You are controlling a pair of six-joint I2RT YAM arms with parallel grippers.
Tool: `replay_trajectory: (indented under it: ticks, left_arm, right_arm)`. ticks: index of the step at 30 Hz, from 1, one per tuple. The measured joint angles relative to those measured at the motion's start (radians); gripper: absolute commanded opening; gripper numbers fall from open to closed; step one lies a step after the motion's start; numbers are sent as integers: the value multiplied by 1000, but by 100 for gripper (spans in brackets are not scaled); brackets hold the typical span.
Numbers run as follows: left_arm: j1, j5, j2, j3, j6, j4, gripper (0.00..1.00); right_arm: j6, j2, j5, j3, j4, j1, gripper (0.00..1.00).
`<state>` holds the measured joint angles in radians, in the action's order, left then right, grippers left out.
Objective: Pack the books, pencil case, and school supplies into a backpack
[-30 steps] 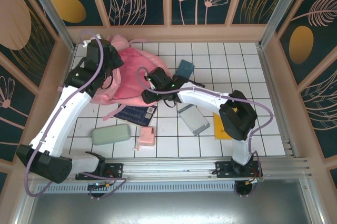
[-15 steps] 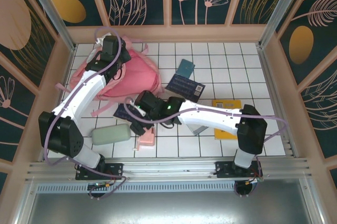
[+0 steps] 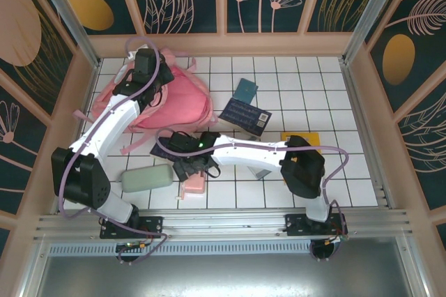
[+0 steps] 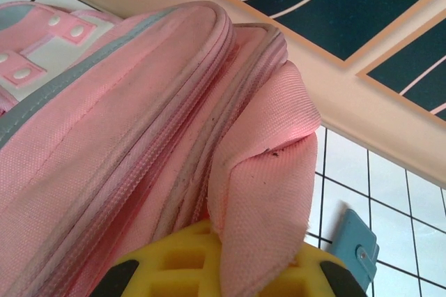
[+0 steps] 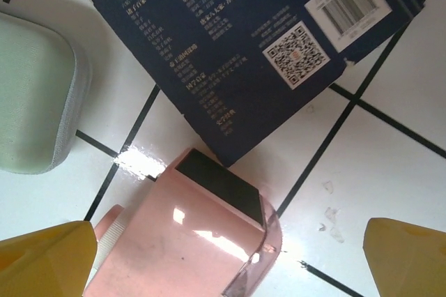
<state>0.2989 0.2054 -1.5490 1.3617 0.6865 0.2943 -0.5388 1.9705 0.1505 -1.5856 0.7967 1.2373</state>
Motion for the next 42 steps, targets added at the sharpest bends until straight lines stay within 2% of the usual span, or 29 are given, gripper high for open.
replay_trajectory:
  ticks: [5, 13, 19, 24, 32, 42]
  left_arm:
    - [-1, -19, 16, -20, 1, -6, 0]
    - [-5, -52, 23, -31, 3, -8, 0]
    - [-6, -72, 24, -34, 4, -13, 0]
    - [-8, -89, 24, -34, 5, -13, 0]
    - [-15, -115, 22, -34, 7, -14, 0]
    - [-19, -154, -1, -34, 23, -23, 0]
  right_arm:
    - [-1, 77, 14, -80, 36, 45, 99]
    - [9, 160, 163, -123, 144, 121, 99]
    - [32, 112, 211, -17, 145, 137, 99]
    - [109, -1, 216, 135, 108, 137, 99]
    - [245, -157, 226, 296, 47, 76, 99]
    - [267, -200, 177, 325, 42, -33, 98]
